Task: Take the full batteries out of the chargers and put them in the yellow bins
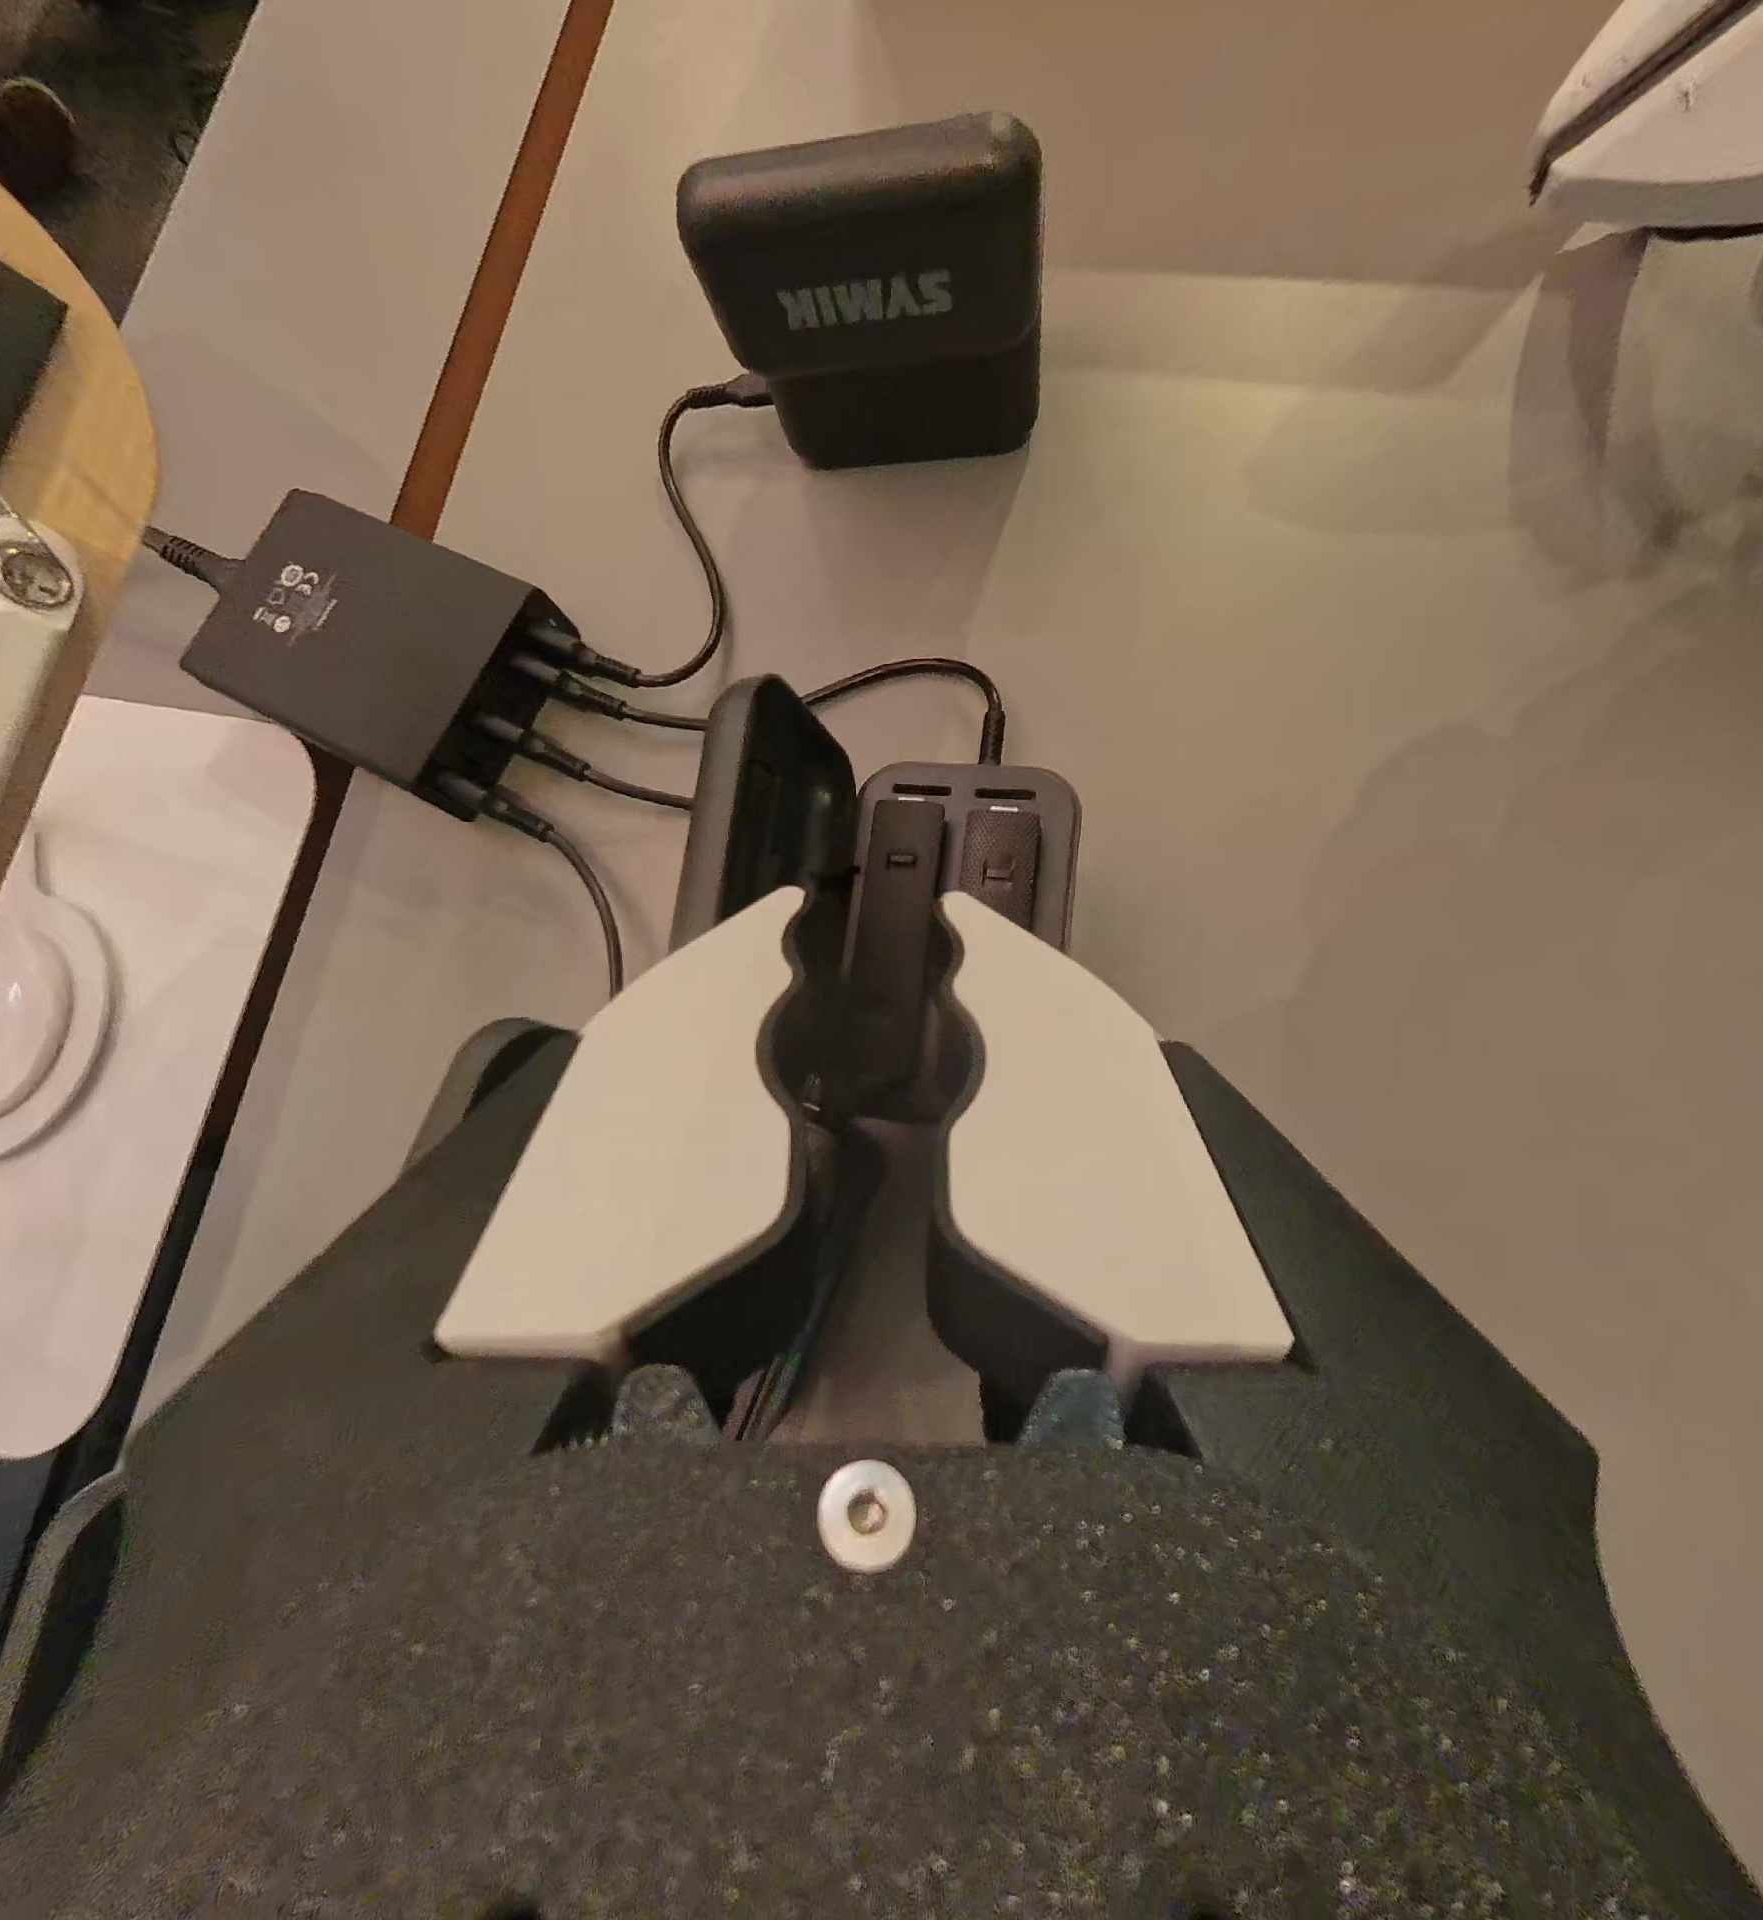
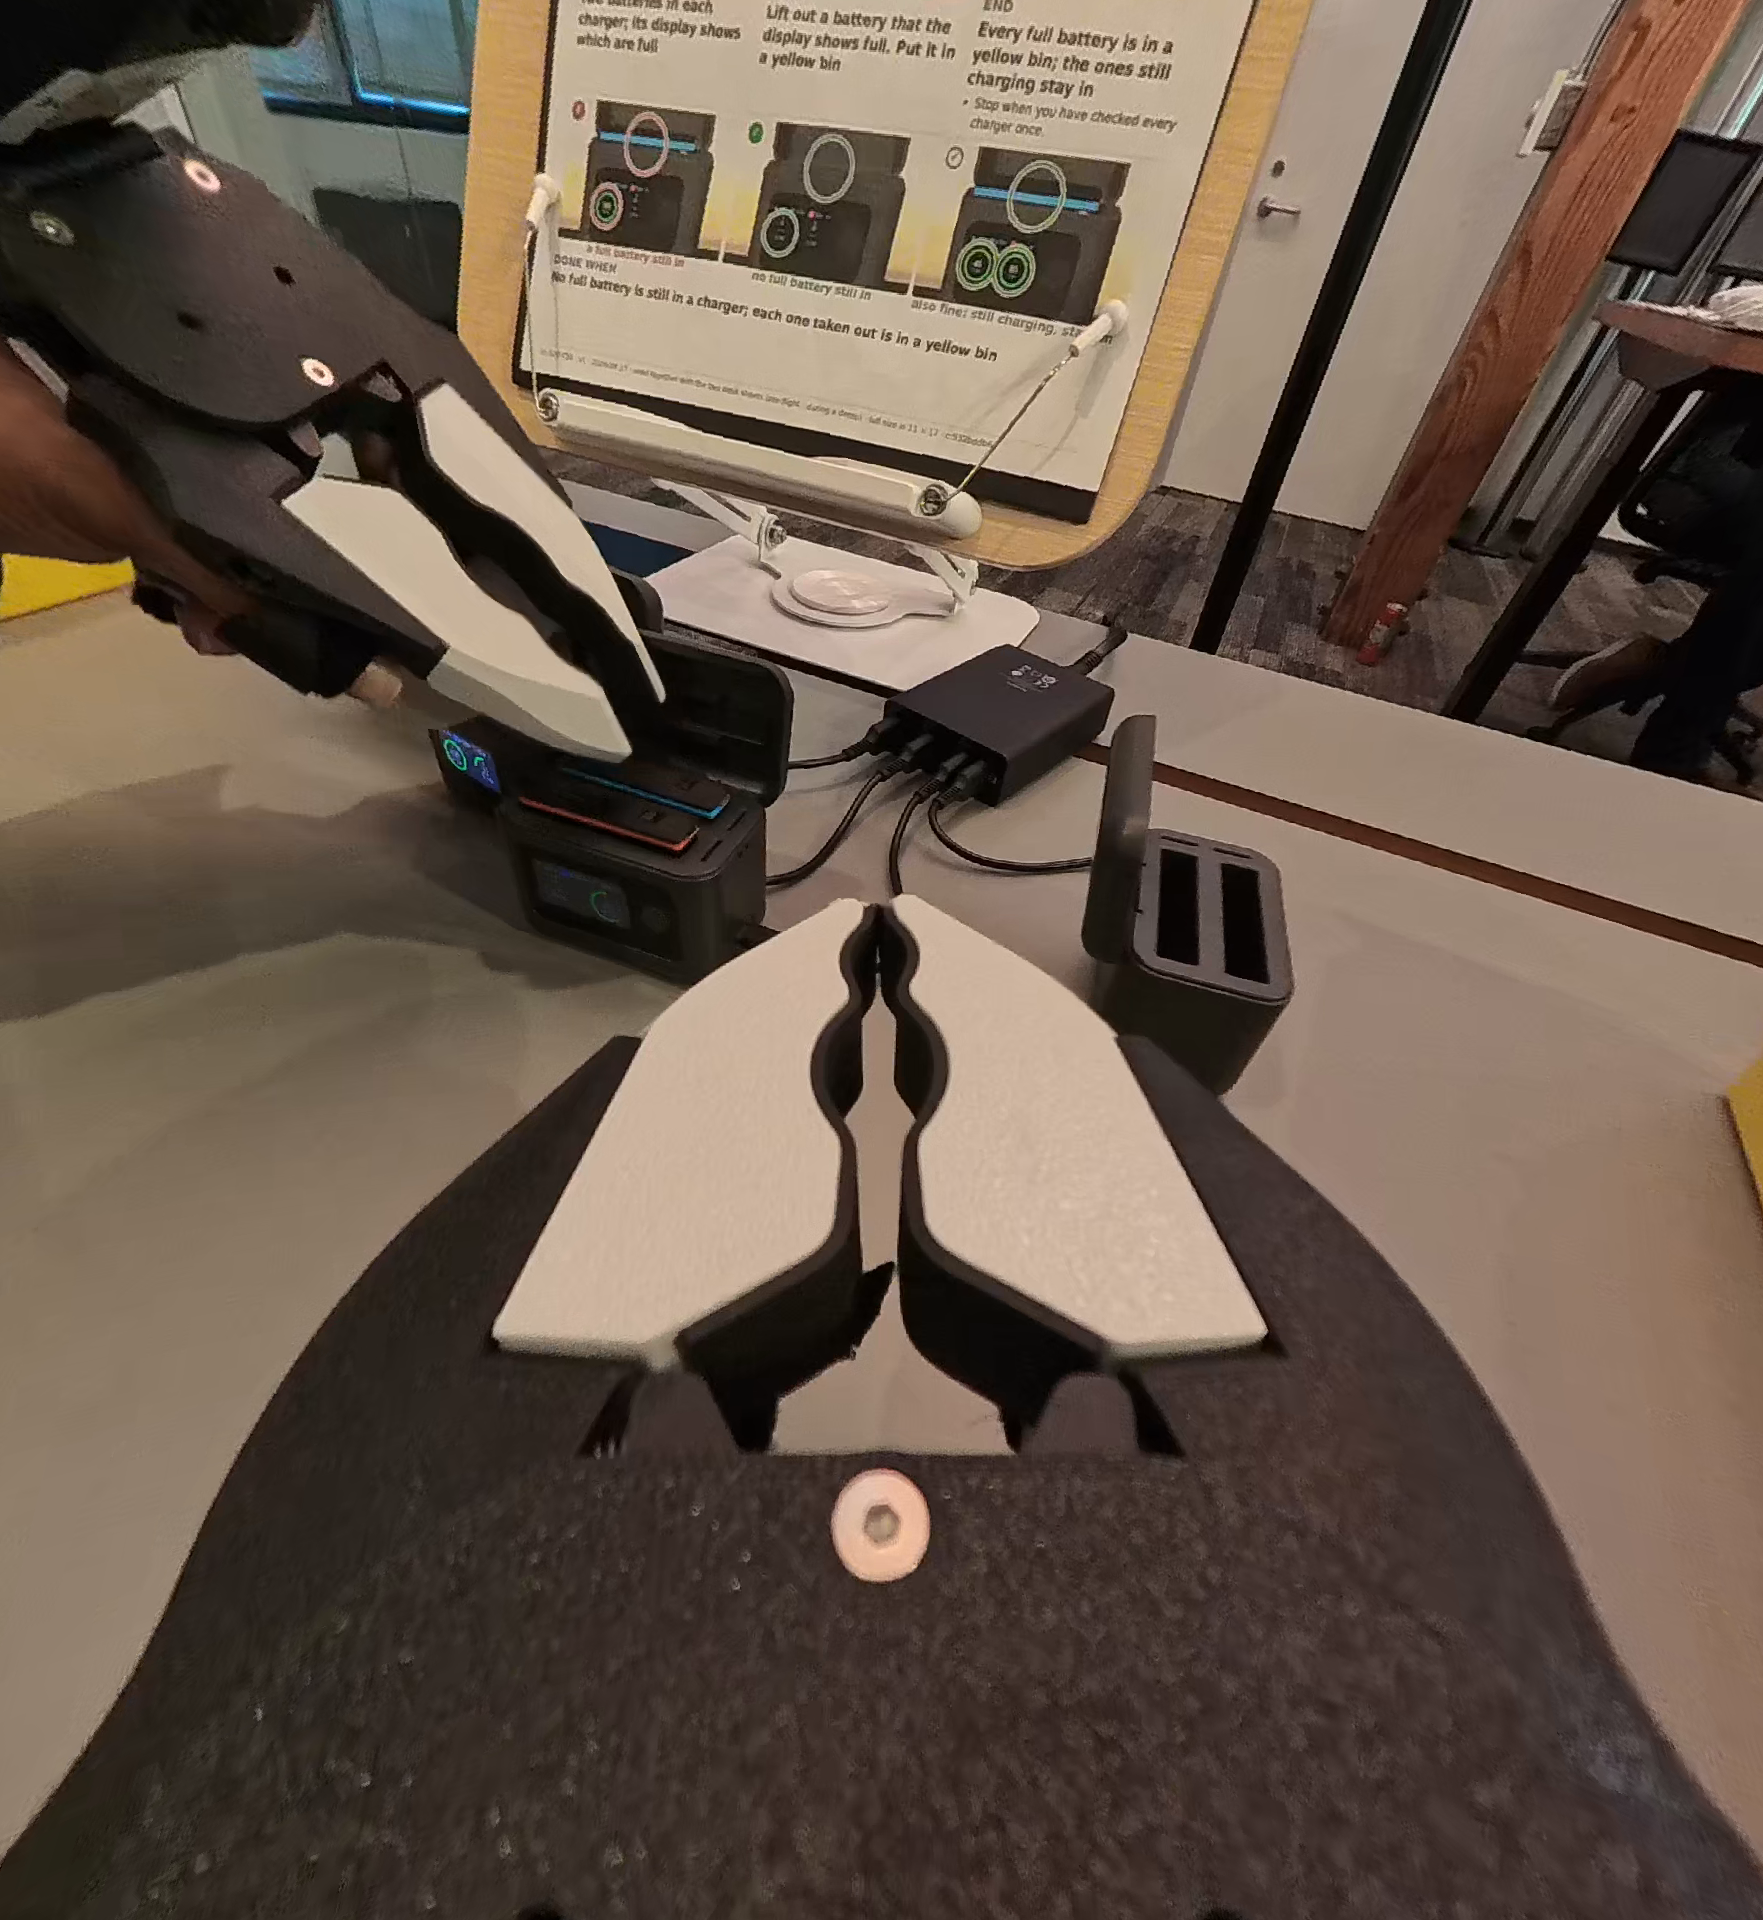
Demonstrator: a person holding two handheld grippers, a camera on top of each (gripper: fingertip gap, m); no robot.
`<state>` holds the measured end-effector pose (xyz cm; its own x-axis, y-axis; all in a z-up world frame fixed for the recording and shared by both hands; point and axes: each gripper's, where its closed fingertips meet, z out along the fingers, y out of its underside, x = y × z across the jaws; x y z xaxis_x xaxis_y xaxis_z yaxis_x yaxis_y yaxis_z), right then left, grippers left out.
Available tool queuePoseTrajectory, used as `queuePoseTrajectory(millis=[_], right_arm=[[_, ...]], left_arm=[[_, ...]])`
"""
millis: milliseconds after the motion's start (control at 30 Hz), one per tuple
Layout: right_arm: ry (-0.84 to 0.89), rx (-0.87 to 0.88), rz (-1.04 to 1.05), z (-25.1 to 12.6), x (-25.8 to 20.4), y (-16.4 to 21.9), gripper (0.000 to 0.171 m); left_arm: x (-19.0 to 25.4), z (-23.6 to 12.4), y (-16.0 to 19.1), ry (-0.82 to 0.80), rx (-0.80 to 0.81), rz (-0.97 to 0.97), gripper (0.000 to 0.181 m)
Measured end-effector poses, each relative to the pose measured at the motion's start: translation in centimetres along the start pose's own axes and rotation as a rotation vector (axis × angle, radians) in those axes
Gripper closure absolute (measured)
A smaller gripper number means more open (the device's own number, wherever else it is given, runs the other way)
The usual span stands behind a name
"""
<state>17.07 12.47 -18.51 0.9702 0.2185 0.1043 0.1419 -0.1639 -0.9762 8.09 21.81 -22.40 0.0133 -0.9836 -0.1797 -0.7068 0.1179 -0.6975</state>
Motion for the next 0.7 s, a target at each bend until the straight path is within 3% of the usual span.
queuePoseTrajectory(millis=[233,433,700], right_arm=[[-0.018,-0.013,-0.008,0.1,-0.4,0.2,0.171],[-0.024,-0.018,-0.008,0.2,-0.5,0.3,0.171],[-0.033,-0.029,-0.012,0.3,-0.8,0.6,0.171]], left_arm=[[-0.8,0.5,1.0,-0.105,-0.136,0.052,0.181],[-0.6,0.7,1.3,-0.106,-0.194,0.09,0.18],[-0.6,0.7,1.3,-0.221,-0.322,0.302,0.181]])
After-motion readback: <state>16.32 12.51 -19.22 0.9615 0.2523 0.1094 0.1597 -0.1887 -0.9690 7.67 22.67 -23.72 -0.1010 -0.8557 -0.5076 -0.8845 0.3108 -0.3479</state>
